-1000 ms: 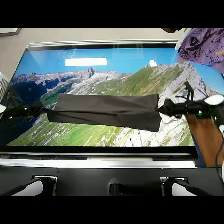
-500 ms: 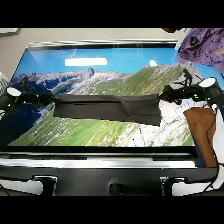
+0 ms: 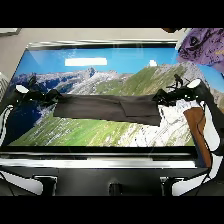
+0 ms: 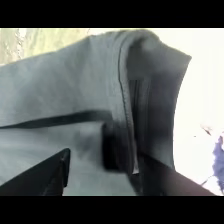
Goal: Fold the clothes and pants, and hang the long-sleeved shirts on hangers.
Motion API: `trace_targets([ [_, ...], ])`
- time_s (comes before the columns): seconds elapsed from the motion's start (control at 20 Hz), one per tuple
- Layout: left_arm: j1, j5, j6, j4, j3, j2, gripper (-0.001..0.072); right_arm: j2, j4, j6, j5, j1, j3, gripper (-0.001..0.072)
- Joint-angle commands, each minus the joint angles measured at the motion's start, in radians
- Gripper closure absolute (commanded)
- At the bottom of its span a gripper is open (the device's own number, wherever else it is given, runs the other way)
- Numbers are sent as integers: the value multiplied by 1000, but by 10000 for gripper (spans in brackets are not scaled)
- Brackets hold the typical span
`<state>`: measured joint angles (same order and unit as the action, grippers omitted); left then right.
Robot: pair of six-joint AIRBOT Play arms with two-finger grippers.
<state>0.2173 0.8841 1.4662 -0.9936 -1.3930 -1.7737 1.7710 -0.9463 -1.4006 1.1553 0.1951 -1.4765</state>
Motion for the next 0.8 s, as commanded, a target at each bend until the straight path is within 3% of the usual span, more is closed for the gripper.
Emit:
trace_targets([
  [0.0,10,50,0,2,-37,21,20,3,-13,25,144,56,-91,240],
  [0.15,37,147,0,-1,-97,50,20,11,-2,63,234,176,-100,165],
  [0.4,61,197,1,-2,-116,110,19,102,101,164,258,222,-94,165],
  [0.75,60,251,1,0,-117,124,20,250,279,197,253,195,-94,167],
])
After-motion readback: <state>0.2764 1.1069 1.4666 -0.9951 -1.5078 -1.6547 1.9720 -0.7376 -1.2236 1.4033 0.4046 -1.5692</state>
